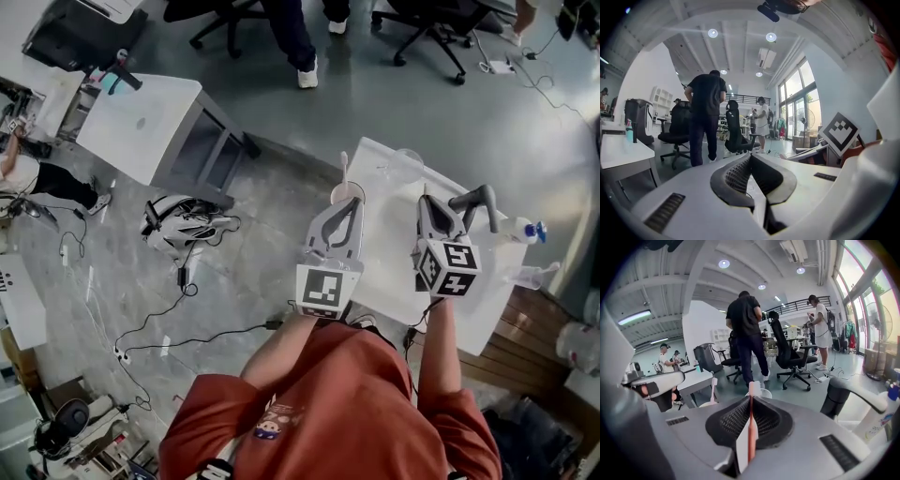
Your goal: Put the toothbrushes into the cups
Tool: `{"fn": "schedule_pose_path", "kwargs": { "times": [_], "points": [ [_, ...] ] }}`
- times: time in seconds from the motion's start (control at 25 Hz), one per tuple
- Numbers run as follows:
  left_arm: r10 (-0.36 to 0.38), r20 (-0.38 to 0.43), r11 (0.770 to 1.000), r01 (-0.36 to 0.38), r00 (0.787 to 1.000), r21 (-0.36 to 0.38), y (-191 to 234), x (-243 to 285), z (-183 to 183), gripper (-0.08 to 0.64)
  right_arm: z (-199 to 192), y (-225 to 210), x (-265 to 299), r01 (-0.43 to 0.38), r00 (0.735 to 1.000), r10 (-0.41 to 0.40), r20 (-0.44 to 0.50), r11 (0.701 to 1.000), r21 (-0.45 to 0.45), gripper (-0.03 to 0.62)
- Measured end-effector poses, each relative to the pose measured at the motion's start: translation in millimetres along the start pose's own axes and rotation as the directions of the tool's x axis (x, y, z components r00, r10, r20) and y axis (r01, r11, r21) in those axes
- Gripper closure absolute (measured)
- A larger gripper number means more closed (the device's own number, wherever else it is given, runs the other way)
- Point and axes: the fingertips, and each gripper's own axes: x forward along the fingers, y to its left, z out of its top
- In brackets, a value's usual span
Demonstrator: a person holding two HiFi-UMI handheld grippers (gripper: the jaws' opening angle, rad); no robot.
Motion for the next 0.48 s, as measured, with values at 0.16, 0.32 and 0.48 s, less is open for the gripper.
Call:
{"fn": "schedule_pose_path", "kwargs": {
  "times": [0.16,0.32,0.48],
  "points": [
    [-0.013,-0.006,1.000,0.013,1.000,-0.020,11.4,17.5,0.3,0.541,27.2,-8.0,20.2,0.008,0.999,-0.009,0.042,1.000,0.010,0.565],
    [-0.029,-0.005,0.999,0.029,1.000,-0.028,20.7,34.3,5.0,0.541,59.1,-12.4,36.0,-0.015,0.993,0.009,0.121,0.999,0.046,0.565],
    [-0.044,-0.010,0.998,0.043,0.999,-0.041,28.2,50.3,6.5,0.541,91.3,-15.5,47.8,-0.031,0.978,0.019,0.206,0.998,0.056,0.565]
  ]
}}
